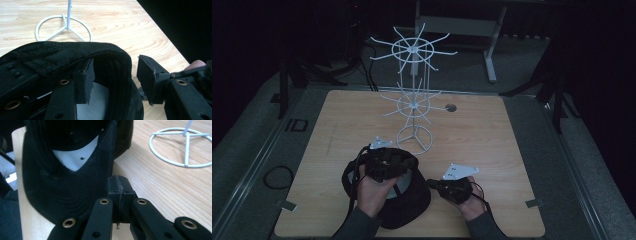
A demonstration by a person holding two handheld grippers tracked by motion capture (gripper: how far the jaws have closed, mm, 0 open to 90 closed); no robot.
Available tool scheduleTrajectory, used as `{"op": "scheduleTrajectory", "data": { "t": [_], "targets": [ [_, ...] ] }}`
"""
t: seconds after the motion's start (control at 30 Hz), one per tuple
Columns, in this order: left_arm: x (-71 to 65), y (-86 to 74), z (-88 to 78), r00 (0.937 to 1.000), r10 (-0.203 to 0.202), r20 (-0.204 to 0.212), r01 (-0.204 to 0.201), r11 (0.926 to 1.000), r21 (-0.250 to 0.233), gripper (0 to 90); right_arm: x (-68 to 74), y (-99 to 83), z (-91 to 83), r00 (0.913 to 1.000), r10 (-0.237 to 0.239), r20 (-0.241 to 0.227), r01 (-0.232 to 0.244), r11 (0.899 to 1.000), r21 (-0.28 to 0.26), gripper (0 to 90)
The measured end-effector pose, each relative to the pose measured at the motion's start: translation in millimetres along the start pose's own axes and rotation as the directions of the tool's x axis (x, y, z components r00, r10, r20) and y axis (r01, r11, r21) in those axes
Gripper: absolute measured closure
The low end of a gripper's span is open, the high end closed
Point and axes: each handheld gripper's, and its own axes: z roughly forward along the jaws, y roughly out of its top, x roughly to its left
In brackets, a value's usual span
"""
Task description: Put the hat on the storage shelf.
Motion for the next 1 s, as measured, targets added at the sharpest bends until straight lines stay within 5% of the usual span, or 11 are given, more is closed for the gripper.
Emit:
{"op": "scheduleTrajectory", "data": {
  "t": [0.33,0.57,0.67,1.0],
  "targets": [
    [-0.2,2.2,-0.4,0.9995,-0.026,-0.016,0.025,0.9994,-0.022,36.4,21.7,4.4,5.0,0.9940,-0.083,-0.071,0.086,0.996,0.039,89.7],
    [-0.2,2.4,3.7,0.9990,-0.037,-0.027,0.036,0.9991,-0.022,33.4,44.3,8.4,17.2,0.9720,-0.163,-0.169,0.175,0.983,0.055,89.7],
    [-0.4,2.1,4.2,0.9987,-0.039,-0.031,0.039,0.9990,-0.020,39.0,50.4,7.6,22.8,0.9625,-0.193,-0.191,0.209,0.976,0.068,89.1],
    [-0.8,1.8,2.2,0.9995,-0.008,-0.030,0.008,0.9999,-0.011,60.9,13.0,-0.7,4.9,0.9937,-0.096,-0.058,0.101,0.992,0.082,79.5]
  ]
}}
